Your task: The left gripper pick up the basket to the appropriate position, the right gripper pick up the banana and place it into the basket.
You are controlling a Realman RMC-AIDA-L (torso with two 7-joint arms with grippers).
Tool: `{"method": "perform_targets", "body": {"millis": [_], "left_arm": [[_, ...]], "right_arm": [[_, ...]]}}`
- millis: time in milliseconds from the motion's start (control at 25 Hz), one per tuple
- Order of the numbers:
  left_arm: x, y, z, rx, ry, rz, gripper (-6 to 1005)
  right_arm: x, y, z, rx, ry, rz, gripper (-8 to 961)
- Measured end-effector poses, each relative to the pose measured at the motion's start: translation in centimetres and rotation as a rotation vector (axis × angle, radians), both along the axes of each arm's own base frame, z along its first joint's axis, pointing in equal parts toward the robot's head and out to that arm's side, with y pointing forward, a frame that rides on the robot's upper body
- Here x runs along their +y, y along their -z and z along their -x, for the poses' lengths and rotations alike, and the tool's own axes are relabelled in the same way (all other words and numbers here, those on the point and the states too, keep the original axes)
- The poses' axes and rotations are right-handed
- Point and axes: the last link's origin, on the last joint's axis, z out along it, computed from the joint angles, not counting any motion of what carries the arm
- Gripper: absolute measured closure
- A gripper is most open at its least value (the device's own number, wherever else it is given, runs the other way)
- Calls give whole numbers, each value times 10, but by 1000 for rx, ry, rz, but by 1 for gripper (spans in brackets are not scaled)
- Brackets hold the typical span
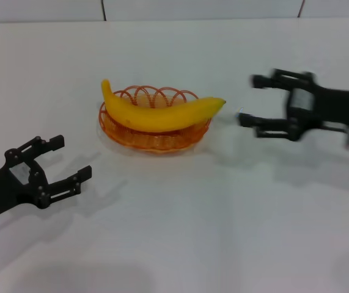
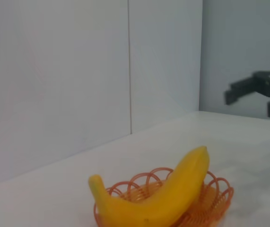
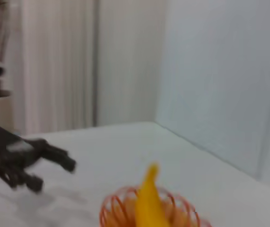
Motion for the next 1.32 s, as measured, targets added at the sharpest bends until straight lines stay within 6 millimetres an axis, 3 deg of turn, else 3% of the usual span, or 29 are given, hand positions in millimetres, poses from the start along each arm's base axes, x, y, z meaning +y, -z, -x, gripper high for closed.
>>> {"method": "perform_targets", "body": {"millis": [160, 320, 480, 1320], "left_arm": [[-2, -1, 3, 0, -15, -9, 128], [-2, -7, 10, -5, -44, -41, 128], [-5, -12, 16, -4, -64, -72, 128], [-5, -10, 14, 15, -35, -80, 127]], "right_arm": [[-20, 2, -42, -15, 82, -20, 124], [-34, 15, -59, -48, 69, -25, 118], [-40, 23, -58, -49, 34, -41, 118], [-35, 15, -59, -20, 60, -92, 118]]}}
